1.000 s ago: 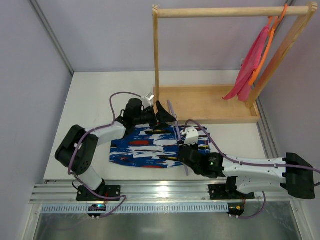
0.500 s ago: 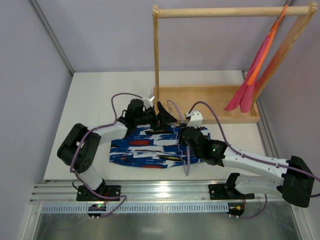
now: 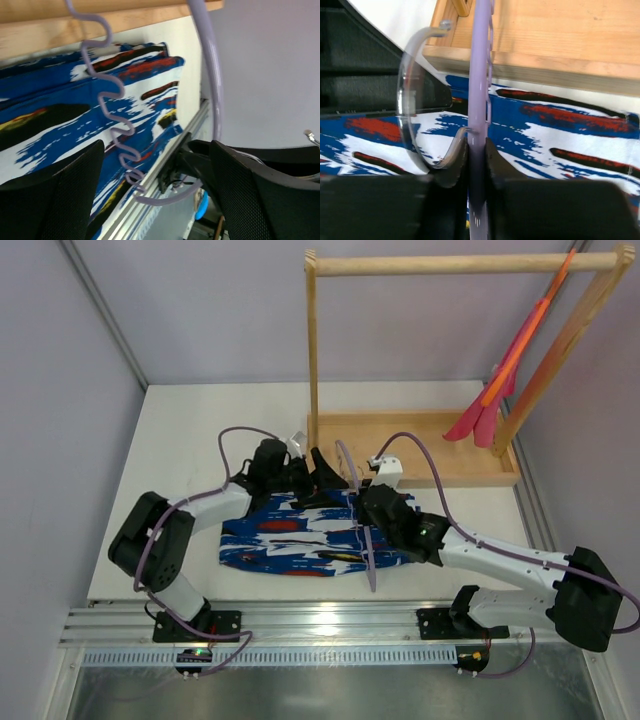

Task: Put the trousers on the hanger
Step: Place trousers on hanger

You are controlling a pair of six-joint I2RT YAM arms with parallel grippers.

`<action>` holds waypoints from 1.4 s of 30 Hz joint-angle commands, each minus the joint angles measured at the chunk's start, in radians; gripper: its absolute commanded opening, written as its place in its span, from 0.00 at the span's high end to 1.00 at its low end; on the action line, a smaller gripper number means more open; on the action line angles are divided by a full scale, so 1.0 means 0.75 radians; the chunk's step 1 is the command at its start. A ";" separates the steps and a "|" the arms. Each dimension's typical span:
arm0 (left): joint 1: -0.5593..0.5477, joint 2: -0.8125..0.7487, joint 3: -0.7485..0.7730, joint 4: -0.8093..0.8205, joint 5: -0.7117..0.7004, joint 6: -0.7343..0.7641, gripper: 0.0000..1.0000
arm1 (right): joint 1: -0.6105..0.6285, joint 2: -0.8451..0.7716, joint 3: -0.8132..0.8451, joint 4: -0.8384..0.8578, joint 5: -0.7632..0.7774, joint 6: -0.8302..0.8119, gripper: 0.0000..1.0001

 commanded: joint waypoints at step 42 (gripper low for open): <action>0.855 -0.236 -0.255 -1.016 -0.425 0.578 0.50 | 0.134 -0.065 -0.173 0.203 0.075 0.531 0.96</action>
